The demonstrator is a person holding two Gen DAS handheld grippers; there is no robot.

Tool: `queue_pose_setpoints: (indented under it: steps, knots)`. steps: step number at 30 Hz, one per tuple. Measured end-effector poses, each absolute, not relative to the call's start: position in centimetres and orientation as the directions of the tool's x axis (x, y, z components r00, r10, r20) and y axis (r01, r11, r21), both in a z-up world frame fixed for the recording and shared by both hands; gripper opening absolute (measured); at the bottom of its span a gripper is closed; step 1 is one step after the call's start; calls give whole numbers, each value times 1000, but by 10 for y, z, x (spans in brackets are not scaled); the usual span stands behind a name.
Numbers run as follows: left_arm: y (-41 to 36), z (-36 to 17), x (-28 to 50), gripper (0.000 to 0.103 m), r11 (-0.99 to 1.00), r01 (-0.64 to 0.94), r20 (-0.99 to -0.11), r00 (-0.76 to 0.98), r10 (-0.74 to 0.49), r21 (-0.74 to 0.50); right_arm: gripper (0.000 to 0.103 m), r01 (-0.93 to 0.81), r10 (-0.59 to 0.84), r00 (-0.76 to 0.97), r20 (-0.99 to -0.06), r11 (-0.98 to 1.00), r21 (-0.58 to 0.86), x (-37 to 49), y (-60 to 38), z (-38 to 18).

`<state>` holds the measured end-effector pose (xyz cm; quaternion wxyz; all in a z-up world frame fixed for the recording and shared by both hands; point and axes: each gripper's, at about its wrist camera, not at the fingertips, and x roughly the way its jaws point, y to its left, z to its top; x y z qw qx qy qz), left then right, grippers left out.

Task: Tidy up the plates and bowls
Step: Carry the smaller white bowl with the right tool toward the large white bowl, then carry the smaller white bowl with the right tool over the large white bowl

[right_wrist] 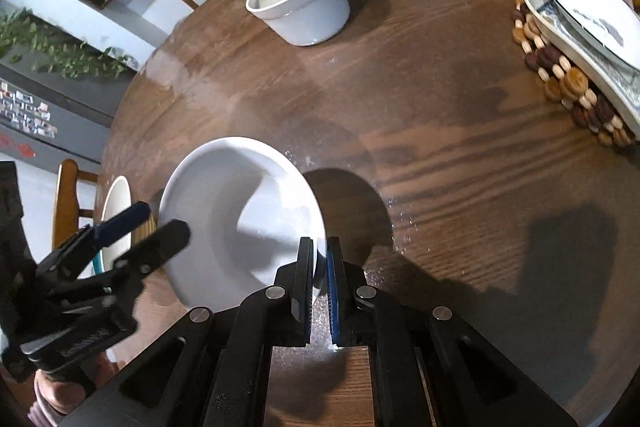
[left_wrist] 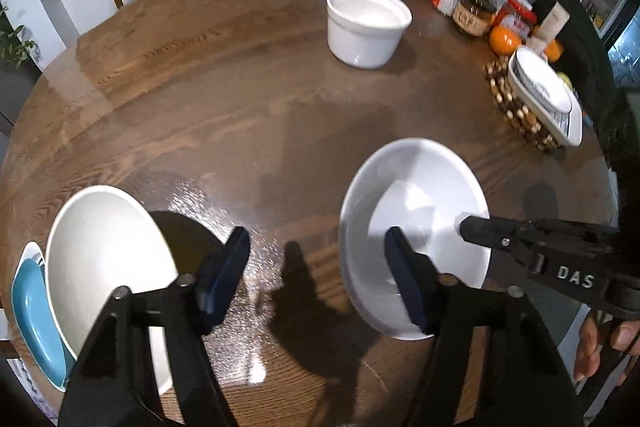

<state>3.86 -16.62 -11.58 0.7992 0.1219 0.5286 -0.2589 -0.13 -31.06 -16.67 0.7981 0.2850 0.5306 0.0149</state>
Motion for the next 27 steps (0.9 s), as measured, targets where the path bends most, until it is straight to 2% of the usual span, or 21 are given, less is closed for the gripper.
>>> queue_pose_setpoints:
  steps: [3,12,27]
  knots:
    - [-168,-125,38,38,837,541,-926,274,-261,-76,7,277,329,437,-837,836,473,0,-309,-168]
    - [-167,-132,35,11,835,543,-936,241,-257,-90,7,246,346,434,-832,842,479,1,-304,-169]
    - [-159,-113,28,11,842,533,-914,296,-277,-82,7,222,326,462,-825,858,463,-9,-296,-153]
